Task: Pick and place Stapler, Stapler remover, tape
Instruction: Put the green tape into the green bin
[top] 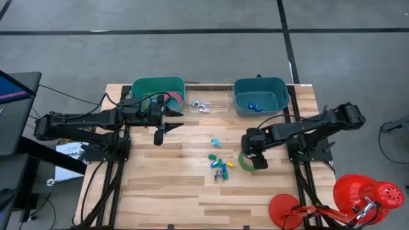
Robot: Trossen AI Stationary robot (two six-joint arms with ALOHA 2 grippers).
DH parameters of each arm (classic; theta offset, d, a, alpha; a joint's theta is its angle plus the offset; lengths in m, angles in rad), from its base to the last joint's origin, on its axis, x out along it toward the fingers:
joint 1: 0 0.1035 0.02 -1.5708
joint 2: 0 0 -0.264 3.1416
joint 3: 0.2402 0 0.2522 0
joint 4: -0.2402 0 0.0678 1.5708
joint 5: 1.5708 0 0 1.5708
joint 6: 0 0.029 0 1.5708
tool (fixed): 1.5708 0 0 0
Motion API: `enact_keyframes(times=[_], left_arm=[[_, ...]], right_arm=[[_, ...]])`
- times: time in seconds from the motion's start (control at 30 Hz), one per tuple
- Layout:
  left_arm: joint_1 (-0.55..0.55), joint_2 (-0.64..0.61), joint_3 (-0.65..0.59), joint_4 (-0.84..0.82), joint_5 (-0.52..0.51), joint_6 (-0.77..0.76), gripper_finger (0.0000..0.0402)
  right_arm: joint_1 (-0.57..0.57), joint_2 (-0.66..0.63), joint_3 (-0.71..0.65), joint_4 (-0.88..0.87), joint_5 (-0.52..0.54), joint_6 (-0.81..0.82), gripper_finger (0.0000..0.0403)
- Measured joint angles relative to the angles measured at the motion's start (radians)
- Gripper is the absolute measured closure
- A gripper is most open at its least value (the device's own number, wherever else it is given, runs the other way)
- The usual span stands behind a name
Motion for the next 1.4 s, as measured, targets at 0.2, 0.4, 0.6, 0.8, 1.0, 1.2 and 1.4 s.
enact_keyframes(times=[0.2,0.4,0.6,0.8,1.0,1.2,1.4], left_arm=[[0.0,0.0,0.0,0.0,0.0,0.0,0.0234],[0.0,0.0,0.0,0.0,0.0,0.0,0.0234],[0.0,0.0,0.0,0.0,0.0,0.0,0.0234],[0.0,0.0,0.0,0.0,0.0,0.0,0.0234],[0.0,0.0,0.0,0.0,0.0,0.0,0.0234],[0.0,0.0,0.0,0.0,0.0,0.0,0.0234],[0.0,0.0,0.0,0.0,0.0,0.0,0.0234]], right_arm=[[-0.04,0.079,0.0,0.001,0.0,-0.052,0.0153],[-0.091,0.092,0.0,0.007,0.001,-0.058,0.0153],[-0.119,0.092,0.0,0.005,0.001,-0.135,0.0153],[-0.127,0.092,0.0,0.016,0.001,-0.157,0.0153],[-0.126,0.092,0.0,0.061,0.0,-0.157,0.0153],[-0.126,0.092,0.0,0.061,-0.001,-0.158,0.0153],[-0.123,0.092,0.0,0.061,0.0,-0.224,0.0153]])
